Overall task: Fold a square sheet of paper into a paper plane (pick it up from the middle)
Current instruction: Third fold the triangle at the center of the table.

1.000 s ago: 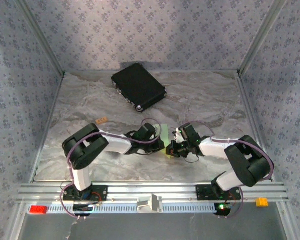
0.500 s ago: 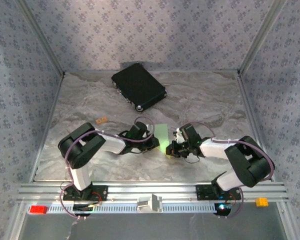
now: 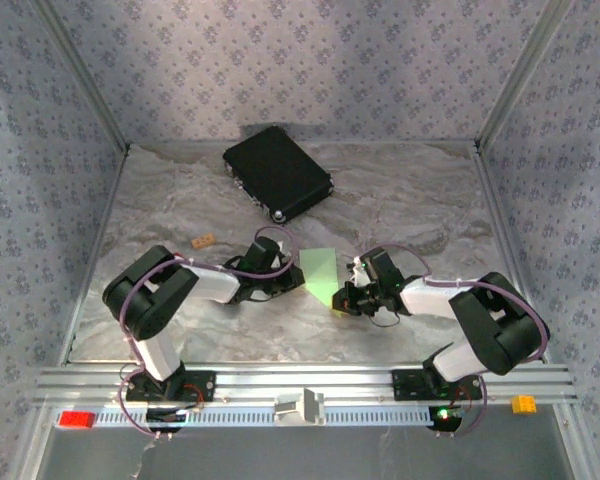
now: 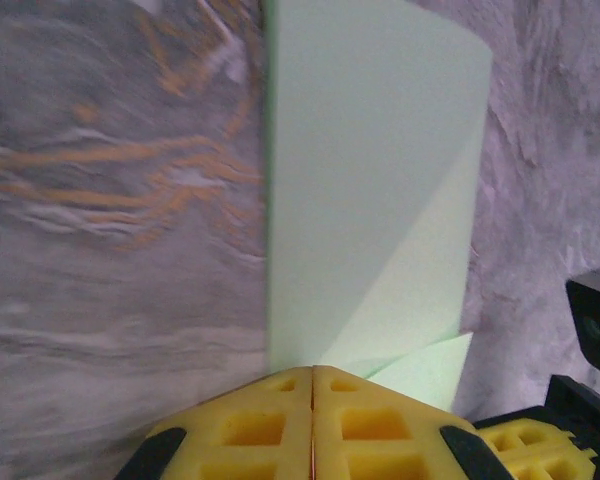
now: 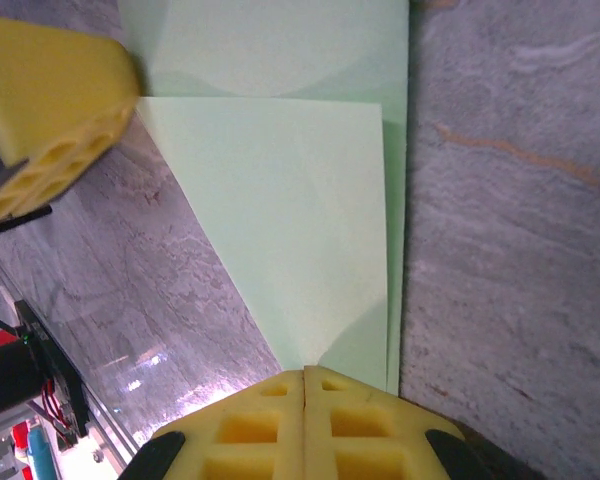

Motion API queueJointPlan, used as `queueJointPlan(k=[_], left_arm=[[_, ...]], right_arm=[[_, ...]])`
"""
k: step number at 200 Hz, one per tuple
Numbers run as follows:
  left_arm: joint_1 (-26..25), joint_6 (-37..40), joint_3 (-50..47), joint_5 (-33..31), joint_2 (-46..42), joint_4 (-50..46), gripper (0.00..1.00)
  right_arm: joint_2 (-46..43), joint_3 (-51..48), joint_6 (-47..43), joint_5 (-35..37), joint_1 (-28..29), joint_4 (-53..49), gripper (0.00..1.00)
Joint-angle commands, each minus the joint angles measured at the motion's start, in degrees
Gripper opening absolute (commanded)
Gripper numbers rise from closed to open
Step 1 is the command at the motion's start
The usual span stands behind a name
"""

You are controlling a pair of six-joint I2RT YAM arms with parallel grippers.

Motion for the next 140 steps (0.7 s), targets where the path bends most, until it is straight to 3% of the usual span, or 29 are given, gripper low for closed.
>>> queueJointPlan(k=[1,16,46,62,91,140], left_arm=[[0.45,2.97,0.94,-2.42,-3.67,-4.77,0.08],[0.12,3.38,1.56,-2.67,-5.21,-5.96,0.09],[-0.58,4.65,2.86,-3.47,-7.13,-8.94,0.12],[-0.89,4.76,3.04,-3.96,-7.5,-9.56,0.14],[-1.08,4.75,3.08,-4.15,-7.66,-9.74,0.2],[-1.16,4.68,3.16,-4.53,-7.77,-10.19,0.25]], right_arm=[[-0.86,-1.57,0.4,1.63,-0.65,-4.27,0.02],[-3.6,-0.4,0.03,1.3,-0.63,-4.22,0.06],[-9.1,3.12,-4.04,7.73,-2.71,-11.56,0.13],[-9.82,4.08,-5.61,9.41,-5.45,-13.57,0.22],[-6.9,6.21,-8.04,6.3,-8.1,-12.87,0.35],[-0.18,9.26,-7.76,1.08,-7.65,-8.16,0.37]])
